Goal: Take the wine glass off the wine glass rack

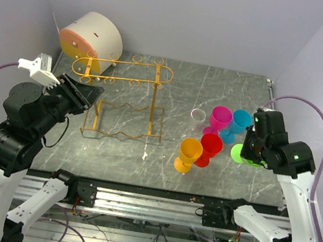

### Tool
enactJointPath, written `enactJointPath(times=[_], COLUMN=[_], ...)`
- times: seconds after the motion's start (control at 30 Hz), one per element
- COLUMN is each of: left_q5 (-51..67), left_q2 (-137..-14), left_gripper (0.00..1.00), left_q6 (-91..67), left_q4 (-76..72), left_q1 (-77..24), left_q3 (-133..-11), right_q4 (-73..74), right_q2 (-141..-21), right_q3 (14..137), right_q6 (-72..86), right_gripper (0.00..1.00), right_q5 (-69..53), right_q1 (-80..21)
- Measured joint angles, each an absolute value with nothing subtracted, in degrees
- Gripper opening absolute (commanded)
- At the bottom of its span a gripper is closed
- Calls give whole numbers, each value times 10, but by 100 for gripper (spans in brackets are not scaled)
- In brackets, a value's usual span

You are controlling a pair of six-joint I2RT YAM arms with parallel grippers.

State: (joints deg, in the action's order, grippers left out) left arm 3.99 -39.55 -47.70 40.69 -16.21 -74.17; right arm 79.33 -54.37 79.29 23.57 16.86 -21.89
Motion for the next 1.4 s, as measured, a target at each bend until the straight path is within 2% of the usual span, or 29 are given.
enactJointPath(times=[0.27, 0.67, 0.83, 0.93, 1.03, 1.2, 1.4], left_q5=[30, 1, -8, -10, -10, -10, -23], left_q2=[-374, -335, -322, -320, -318, -317, -303], left_gripper=[42, 42, 42, 42, 42, 44, 45], left_q6=[-469, -456, -456, -456, -457, -456, -451], left_q4=[425, 476, 494, 496, 496, 498, 502], left_q1=[-162, -162, -162, -162, -162, -162, -162], left_q3=[-740, -728, -722, -718, -705, -695, -696], right_q4=[776, 697, 663, 652, 644, 648, 652], right_q2=[-583, -620, -638, -638, -637, -632, -616], right_q3=[771, 653, 628, 621, 621, 634, 707], right_q6=[238, 251, 251, 251, 249, 248, 244], right_gripper=[0, 1, 14, 26, 33, 38, 40], right_q5=[138, 110, 95, 87, 83, 83, 98], right_q1=[-218, -218, -218, -218, -218, -218, -218])
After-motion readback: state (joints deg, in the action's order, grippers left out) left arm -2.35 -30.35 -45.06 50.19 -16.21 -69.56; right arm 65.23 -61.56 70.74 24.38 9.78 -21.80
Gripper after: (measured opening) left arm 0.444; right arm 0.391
